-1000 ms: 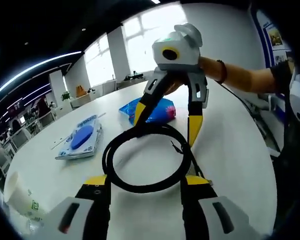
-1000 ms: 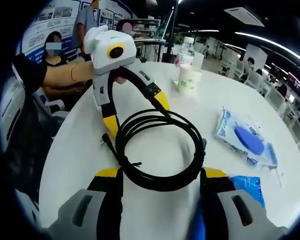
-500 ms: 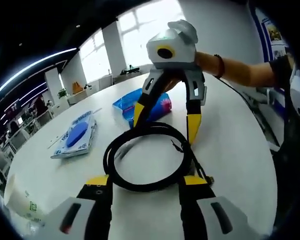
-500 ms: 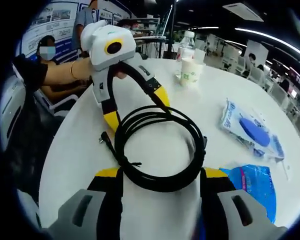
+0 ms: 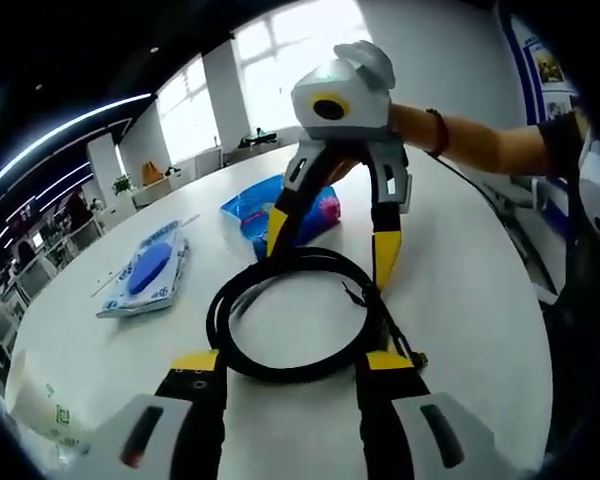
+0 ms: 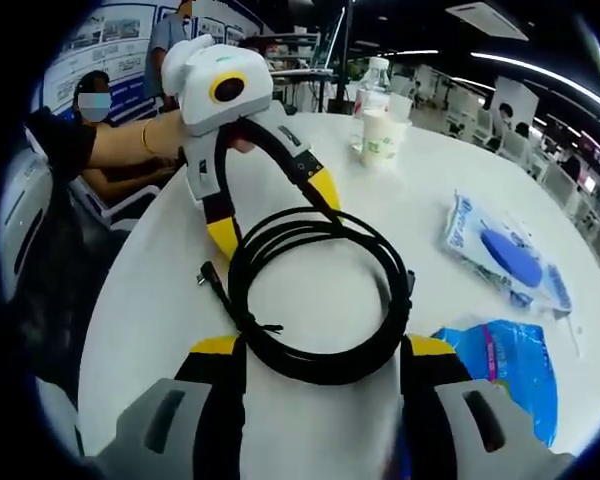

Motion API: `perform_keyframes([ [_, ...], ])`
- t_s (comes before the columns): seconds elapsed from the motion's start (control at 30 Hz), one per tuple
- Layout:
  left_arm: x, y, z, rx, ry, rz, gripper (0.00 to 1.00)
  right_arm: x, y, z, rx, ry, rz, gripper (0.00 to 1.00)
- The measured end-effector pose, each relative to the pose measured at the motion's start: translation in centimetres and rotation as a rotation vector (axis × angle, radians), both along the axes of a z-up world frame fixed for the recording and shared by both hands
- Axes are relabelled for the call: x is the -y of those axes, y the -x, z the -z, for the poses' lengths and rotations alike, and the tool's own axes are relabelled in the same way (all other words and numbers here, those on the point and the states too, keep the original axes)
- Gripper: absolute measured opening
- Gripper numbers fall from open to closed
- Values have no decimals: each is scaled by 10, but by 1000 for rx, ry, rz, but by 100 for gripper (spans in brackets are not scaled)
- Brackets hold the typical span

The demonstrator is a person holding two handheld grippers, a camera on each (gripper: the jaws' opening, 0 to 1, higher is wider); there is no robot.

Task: Arrange the tabletop items into an orderly group along one side of the table until the central work area is clear of visible clutter.

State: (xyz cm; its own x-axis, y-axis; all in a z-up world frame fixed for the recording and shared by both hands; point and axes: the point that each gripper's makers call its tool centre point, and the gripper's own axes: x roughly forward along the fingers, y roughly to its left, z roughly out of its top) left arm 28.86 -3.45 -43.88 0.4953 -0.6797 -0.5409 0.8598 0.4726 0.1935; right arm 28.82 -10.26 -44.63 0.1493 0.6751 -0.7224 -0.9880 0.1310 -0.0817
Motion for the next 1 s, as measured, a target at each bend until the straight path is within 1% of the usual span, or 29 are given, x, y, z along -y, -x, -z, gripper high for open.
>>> perform_keyframes([
  [0.5, 4, 3, 1, -20, -5, 12, 50, 5, 3, 2, -16, 6, -4, 59],
  [1.0, 8, 5, 3, -61, -2, 14, 50, 8, 5, 4, -32, 18, -10, 59],
])
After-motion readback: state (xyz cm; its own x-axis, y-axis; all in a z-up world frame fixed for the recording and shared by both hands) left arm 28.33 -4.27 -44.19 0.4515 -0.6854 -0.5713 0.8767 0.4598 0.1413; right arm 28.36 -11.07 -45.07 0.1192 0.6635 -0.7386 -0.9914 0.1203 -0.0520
